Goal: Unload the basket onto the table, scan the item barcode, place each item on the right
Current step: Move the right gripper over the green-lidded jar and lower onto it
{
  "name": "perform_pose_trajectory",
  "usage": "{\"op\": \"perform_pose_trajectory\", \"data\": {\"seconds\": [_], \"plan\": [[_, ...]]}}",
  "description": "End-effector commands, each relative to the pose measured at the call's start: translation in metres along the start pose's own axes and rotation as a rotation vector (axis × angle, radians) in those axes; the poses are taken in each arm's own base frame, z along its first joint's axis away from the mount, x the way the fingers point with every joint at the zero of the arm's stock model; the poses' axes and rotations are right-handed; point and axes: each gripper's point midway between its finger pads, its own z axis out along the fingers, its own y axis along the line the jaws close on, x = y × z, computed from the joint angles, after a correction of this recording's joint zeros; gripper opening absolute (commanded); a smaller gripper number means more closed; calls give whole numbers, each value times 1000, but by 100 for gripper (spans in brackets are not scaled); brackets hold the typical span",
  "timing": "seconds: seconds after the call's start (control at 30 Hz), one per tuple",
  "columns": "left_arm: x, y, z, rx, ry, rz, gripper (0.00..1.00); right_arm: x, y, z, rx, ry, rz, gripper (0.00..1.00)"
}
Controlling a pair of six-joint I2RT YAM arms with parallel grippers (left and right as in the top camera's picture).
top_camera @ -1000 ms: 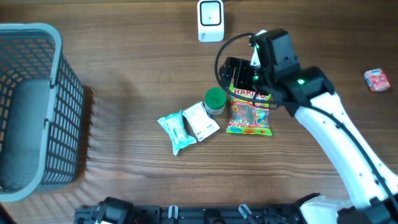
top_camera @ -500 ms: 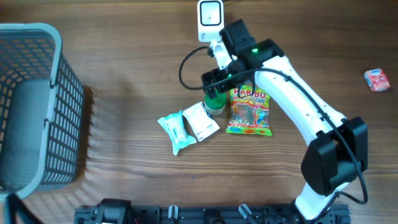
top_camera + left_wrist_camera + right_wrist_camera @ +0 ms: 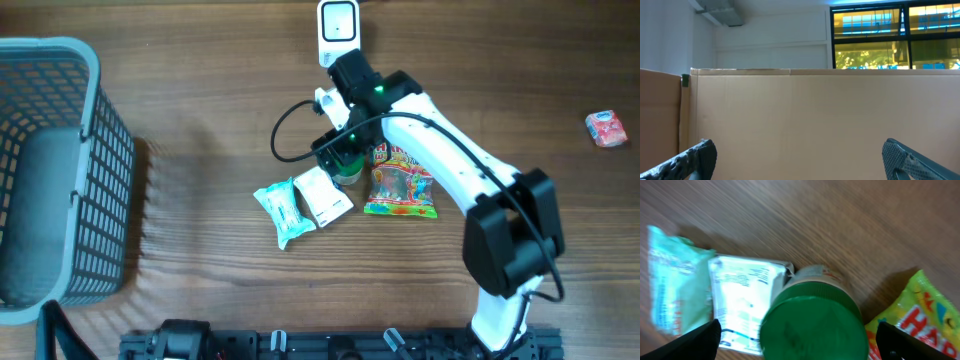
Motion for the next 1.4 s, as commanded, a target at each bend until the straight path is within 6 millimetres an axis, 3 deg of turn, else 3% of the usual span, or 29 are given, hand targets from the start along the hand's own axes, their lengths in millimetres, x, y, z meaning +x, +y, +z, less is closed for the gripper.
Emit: {"op": "perform_pose_trajectory", "data": {"seconds": [0.0,0.13,0.3,0.67,0.73,0.83,0.93,1.23,1.37], "plan": [[-4,-7,-7,39,-21,15,100,6,-12,14,46,59,-16,99],[-7,-11,-7,59,-31,15,100,17,-25,21,118,112,-17,96],[-14,-10,-7,56,-60,14,100,16,-25,29,112,115,-41,96],[-27,-9,-8,51,-113,12,100,17,-31,73,119,152,-23,93],[-28,-7,-8,43,-117,11,100,14,-31,76,120,143,-24,89],[-32,-2,-9,15,-135,8,100,14,-32,79,120,144,-25,74],[-38,-1,-10,7,-158,6,100,17,-31,80,118,154,-24,59],[-23,-2,-8,12,-95,10,100,24,-29,71,130,189,154,55],[-21,-2,-7,14,-87,-17,100,22,-25,44,140,224,256,52]]}}
